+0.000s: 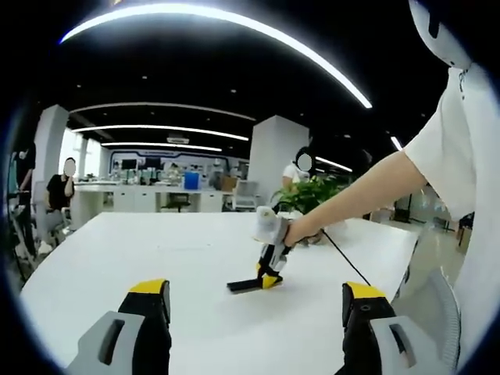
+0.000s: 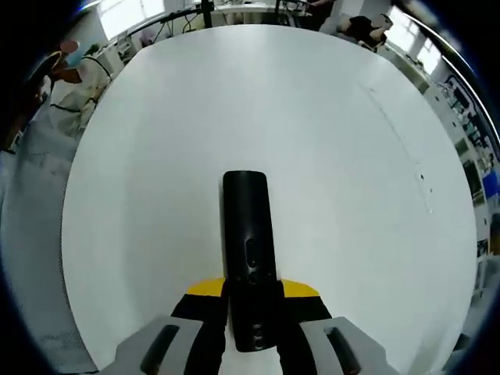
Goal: Press the specified remote control buttons in sequence, fully releasing each button before pressing the next.
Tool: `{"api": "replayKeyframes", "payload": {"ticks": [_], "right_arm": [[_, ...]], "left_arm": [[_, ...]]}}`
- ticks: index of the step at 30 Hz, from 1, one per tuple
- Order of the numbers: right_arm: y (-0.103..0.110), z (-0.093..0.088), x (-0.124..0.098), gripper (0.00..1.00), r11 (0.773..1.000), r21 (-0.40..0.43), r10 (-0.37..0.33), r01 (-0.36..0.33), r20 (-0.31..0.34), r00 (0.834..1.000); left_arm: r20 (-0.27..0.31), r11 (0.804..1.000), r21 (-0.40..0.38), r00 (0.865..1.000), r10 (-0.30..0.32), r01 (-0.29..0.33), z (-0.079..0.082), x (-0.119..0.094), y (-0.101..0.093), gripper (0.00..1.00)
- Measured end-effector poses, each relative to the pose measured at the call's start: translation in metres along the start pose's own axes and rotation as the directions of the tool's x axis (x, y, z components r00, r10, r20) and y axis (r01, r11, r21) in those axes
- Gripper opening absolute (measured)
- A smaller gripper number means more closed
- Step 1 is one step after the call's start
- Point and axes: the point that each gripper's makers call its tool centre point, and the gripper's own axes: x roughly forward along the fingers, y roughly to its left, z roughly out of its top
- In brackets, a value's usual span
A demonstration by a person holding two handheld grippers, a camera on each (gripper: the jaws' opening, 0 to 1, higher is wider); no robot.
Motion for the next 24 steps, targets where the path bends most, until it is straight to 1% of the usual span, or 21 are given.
{"api": "replayKeyframes", "payload": {"ticks": [2,4,7,8,9,10,11,12,13,14,15,16,17,18,19,20,22,23,24], "right_arm": [[-0.002,0.0,0.0,0.21,1.0,0.003,-0.002,0.002,0.005,1.0],[-0.003,0.0,0.0,0.21,1.0,0.007,-0.003,0.003,0.01,1.0],[-0.004,0.001,0.0,0.22,1.0,0.018,-0.008,0.008,0.013,1.0],[-0.004,0.001,0.0,0.22,0.999,0.042,-0.015,0.014,0.026,1.0],[-0.005,0.002,0.001,0.22,0.998,0.065,-0.025,0.022,0.044,0.999],[-0.005,0.002,0.0,0.22,0.994,0.105,-0.047,0.039,0.078,0.996],[-0.003,0.005,0.0,0.23,0.991,0.126,-0.066,0.05,0.124,0.99],[-0.004,0.003,-0.002,0.24,0.984,0.167,-0.096,0.066,0.173,0.98],[-0.003,0.002,-0.002,0.26,0.975,0.214,-0.109,0.063,0.211,0.971],[0.0,0.005,-0.004,0.29,0.961,0.274,-0.124,0.043,0.288,0.949],[0.001,0.004,-0.005,0.33,0.95,0.312,-0.138,0.034,0.318,0.938],[0.002,0.0,-0.007,0.38,0.931,0.364,-0.164,0.025,0.354,0.921],[0.002,0.0,-0.008,0.4,0.925,0.378,-0.176,0.026,0.367,0.913],[0.002,0.001,-0.014,0.42,0.905,0.425,-0.224,0.018,0.438,0.871],[0.002,0.0,-0.016,0.44,0.895,0.445,-0.239,0.015,0.45,0.86],[0.002,-0.001,-0.023,0.46,0.866,0.5,-0.286,0.007,0.483,0.827],[0.001,-0.001,-0.034,0.54,0.841,0.541,-0.343,0.006,0.525,0.779],[0.004,-0.003,-0.04,0.57,0.832,0.554,-0.375,0.018,0.539,0.754],[0.005,-0.006,-0.045,0.6,0.831,0.555,-0.397,0.036,0.546,0.738]], "left_arm": [[-0.003,1.0,-0.003,1.0,-0.002,0.002,0.0,0.001,0.0,0.93],[-0.004,1.0,-0.026,1.0,-0.008,0.008,-0.001,0.002,0.0,0.93],[-0.002,0.999,-0.045,1.0,-0.001,0.001,-0.001,0.002,0.002,0.93],[0.0,0.999,-0.05,1.0,0.002,-0.002,-0.001,0.002,0.002,0.93],[0.001,0.999,-0.053,1.0,0.004,-0.004,-0.001,0.001,0.002,0.93],[0.002,0.998,-0.056,1.0,0.006,-0.006,-0.002,0.001,0.003,0.93],[0.003,0.998,-0.057,1.0,0.008,-0.008,-0.002,0.0,0.004,0.93],[0.003,0.998,-0.058,1.0,0.01,-0.01,-0.002,0.0,0.003,0.93],[0.002,0.998,-0.059,1.0,0.01,-0.01,-0.002,0.0,0.003,0.93],[0.002,0.998,-0.061,1.0,0.009,-0.009,-0.003,-0.001,0.003,0.93],[-0.002,0.998,-0.064,1.0,0.007,-0.007,-0.004,-0.001,0.003,0.93],[-0.005,0.998,-0.066,1.0,0.006,-0.006,-0.005,-0.001,0.003,0.93],[-0.009,0.998,-0.066,1.0,0.0,-0.001,-0.006,-0.001,0.002,0.93],[-0.011,0.998,-0.067,1.0,-0.002,0.001,-0.007,-0.001,0.002,0.93],[-0.016,0.998,-0.07,1.0,0.0,-0.001,-0.008,-0.001,0.004,0.93],[-0.016,0.997,-0.072,1.0,0.0,-0.001,-0.008,-0.001,0.005,0.93],[-0.016,0.997,-0.074,1.0,0.002,-0.004,-0.006,-0.001,0.006,0.93],[-0.015,0.997,-0.075,1.0,0.004,-0.005,-0.005,-0.001,0.007,0.93],[-0.015,0.997,-0.076,1.0,0.005,-0.006,-0.004,0.0,0.007,0.93]]}}
